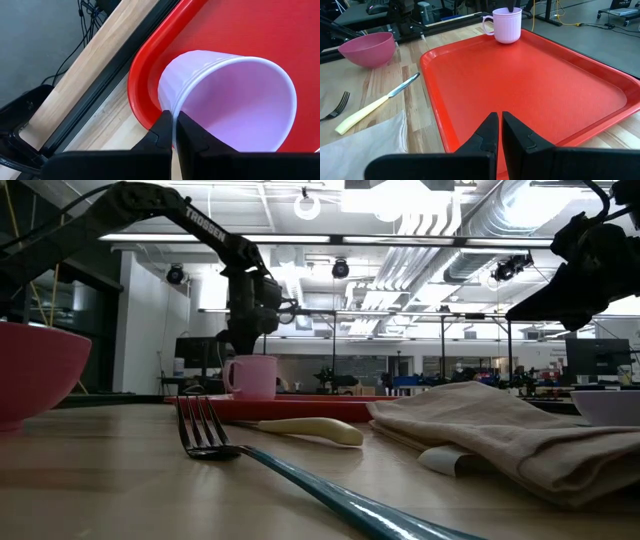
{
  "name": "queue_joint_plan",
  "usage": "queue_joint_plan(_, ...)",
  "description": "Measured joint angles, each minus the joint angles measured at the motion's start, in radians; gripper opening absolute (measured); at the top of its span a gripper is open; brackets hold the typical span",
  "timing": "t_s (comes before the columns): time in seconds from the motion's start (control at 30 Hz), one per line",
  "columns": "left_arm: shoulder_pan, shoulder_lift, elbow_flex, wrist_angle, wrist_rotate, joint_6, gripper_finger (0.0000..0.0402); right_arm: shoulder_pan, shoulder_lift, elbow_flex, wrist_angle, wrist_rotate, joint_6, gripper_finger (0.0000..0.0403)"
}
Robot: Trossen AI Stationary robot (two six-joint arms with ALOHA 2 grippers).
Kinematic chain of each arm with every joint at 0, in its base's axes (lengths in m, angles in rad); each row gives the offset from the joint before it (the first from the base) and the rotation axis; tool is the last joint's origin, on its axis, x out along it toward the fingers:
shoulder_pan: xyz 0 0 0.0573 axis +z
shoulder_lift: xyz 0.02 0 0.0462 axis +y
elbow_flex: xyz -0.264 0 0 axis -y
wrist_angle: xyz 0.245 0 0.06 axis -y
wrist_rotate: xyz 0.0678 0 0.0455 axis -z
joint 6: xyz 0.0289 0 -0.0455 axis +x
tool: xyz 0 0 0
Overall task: Set up tray
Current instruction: Put the purple mug on the top left of the orange serving tray, then put the light blue plate on the bottom left of the orange serving tray
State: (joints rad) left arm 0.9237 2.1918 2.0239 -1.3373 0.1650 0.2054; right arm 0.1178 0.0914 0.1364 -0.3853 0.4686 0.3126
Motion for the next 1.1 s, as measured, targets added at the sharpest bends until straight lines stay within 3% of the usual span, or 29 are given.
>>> queue_joint_plan(0.4, 0.000, 0.000, 0.000, 0.000, -0.003, 0.001, 0.0044, 0.000, 0.000, 0.000, 0.000, 0.000, 0.000, 0.0000)
queue_joint_plan(0.83, 0.000, 0.000, 0.000, -0.004, -0.039, -0.008, 0.0189, 0.000, 0.000, 0.000, 0.000, 0.000, 0.000, 0.0000)
queue_joint_plan(1.1, 0.000, -0.037, 0.000, -0.003, -0.045, -0.023, 0.0216, 0.000, 0.000, 0.000, 0.000, 0.000, 0.000, 0.0000)
